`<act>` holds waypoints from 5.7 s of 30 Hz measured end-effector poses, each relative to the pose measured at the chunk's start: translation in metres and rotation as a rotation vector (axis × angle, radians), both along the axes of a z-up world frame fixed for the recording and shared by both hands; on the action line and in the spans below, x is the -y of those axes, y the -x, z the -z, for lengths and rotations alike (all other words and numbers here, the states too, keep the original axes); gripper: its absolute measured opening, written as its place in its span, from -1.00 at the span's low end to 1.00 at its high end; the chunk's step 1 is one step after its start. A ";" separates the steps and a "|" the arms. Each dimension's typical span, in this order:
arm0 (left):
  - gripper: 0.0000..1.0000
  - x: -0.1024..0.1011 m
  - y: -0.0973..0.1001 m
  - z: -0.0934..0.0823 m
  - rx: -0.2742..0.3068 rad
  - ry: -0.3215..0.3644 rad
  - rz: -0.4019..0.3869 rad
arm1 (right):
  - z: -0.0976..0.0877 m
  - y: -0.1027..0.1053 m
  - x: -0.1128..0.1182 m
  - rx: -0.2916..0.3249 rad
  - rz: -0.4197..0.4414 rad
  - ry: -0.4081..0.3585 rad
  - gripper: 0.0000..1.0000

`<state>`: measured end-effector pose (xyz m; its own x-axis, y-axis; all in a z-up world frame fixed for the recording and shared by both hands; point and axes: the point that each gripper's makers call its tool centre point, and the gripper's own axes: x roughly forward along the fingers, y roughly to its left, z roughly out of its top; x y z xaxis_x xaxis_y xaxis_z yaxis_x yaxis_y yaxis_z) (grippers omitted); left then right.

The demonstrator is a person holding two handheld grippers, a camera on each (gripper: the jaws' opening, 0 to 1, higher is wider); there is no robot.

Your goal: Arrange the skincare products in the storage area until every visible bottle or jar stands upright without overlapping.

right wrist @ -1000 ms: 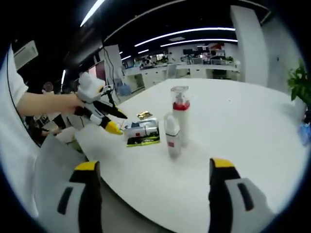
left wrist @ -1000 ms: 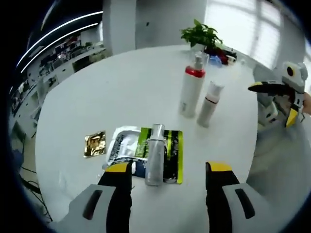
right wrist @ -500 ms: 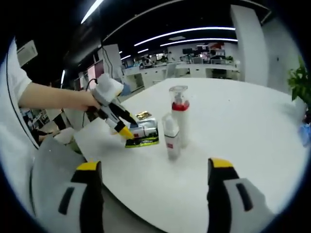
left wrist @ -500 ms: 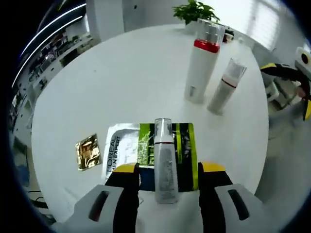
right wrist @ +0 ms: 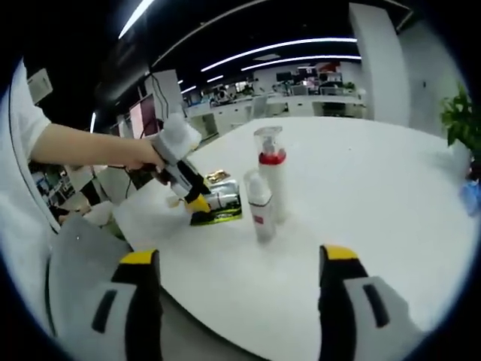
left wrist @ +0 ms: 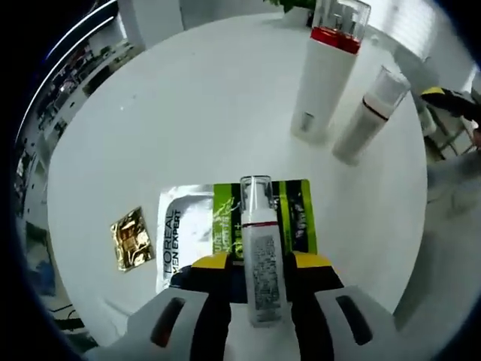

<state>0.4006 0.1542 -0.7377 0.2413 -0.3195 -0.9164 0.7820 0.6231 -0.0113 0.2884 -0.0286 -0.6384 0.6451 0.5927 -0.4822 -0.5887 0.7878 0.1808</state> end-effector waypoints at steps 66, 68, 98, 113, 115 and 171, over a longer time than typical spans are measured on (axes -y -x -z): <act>-0.66 0.042 0.062 -0.116 0.112 0.578 -0.240 | -0.037 0.031 -0.054 -0.015 -0.057 -0.187 0.54; -0.66 0.043 0.066 -0.125 0.124 0.616 -0.248 | -0.040 0.032 -0.056 -0.014 -0.060 -0.199 0.51; -0.66 0.049 0.144 -0.222 0.244 1.000 -0.232 | -0.120 0.045 -0.109 0.010 -0.186 -0.601 -0.05; -0.66 0.063 0.161 -0.246 0.196 1.116 -0.165 | -0.154 0.038 -0.111 0.057 -0.196 -0.705 -0.14; -0.66 0.066 0.163 -0.246 0.184 1.125 -0.147 | -0.161 0.037 -0.111 0.061 -0.203 -0.736 -0.18; -0.64 0.073 0.145 -0.178 0.297 0.622 0.229 | -0.132 0.026 -0.140 0.373 -0.257 0.002 -0.57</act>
